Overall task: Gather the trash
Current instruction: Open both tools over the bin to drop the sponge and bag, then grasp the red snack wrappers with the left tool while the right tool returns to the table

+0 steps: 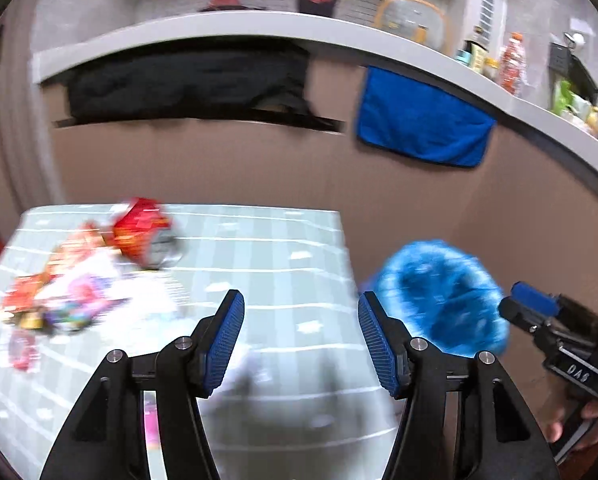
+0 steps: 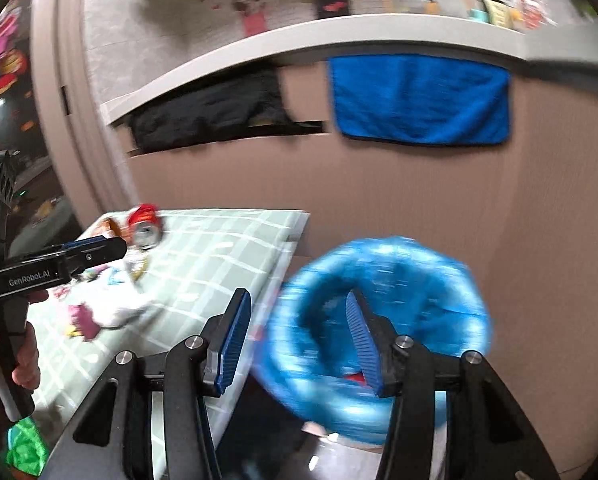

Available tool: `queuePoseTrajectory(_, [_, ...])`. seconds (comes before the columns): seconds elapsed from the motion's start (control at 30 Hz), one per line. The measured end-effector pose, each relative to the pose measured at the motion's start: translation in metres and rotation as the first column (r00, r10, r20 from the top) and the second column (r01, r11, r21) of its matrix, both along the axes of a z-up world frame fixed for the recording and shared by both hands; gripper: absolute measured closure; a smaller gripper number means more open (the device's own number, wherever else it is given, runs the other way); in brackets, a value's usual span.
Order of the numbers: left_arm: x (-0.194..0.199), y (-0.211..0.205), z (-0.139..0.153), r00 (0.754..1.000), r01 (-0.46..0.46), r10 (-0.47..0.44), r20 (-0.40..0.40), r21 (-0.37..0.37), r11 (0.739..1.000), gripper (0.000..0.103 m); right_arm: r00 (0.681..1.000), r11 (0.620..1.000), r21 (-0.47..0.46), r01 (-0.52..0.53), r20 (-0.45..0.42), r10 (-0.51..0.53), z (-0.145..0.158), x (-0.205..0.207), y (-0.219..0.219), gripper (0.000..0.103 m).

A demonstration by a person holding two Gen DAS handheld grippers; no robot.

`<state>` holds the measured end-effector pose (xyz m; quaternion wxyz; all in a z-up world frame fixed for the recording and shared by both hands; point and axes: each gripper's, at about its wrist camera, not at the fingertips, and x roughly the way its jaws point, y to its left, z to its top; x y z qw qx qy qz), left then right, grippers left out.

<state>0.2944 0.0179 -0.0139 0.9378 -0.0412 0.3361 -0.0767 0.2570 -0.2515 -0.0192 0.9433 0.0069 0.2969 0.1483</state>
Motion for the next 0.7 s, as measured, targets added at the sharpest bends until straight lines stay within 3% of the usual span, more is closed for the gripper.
queuePoseTrajectory(0.2, [-0.019,0.109,-0.005,0.984,-0.175,0.175,0.015,0.043,0.984,0.043,0.988,0.985,-0.078,-0.156,-0.020,0.155,-0.004,-0.001,0.090,0.057])
queuePoseTrajectory(0.47, [-0.032,0.260,-0.053,0.906,-0.407,0.411,-0.097,0.058,0.911,0.043,0.961,0.955,-0.122,-0.272,-0.083,0.263,-0.023,-0.011,0.153,0.058])
queuePoseTrajectory(0.6, [-0.030,0.296,-0.079,0.871,-0.467,0.460,-0.174,0.005,0.884,0.043,0.942,0.943,-0.067,-0.327,-0.109,0.319,-0.027,-0.010,0.174,0.058])
queuePoseTrajectory(0.7, [-0.031,0.301,-0.085,0.870,-0.466,0.457,-0.183,-0.009,0.885,0.043,0.920,0.917,-0.095,-0.386,-0.109,0.376,-0.029,-0.015,0.201,0.058])
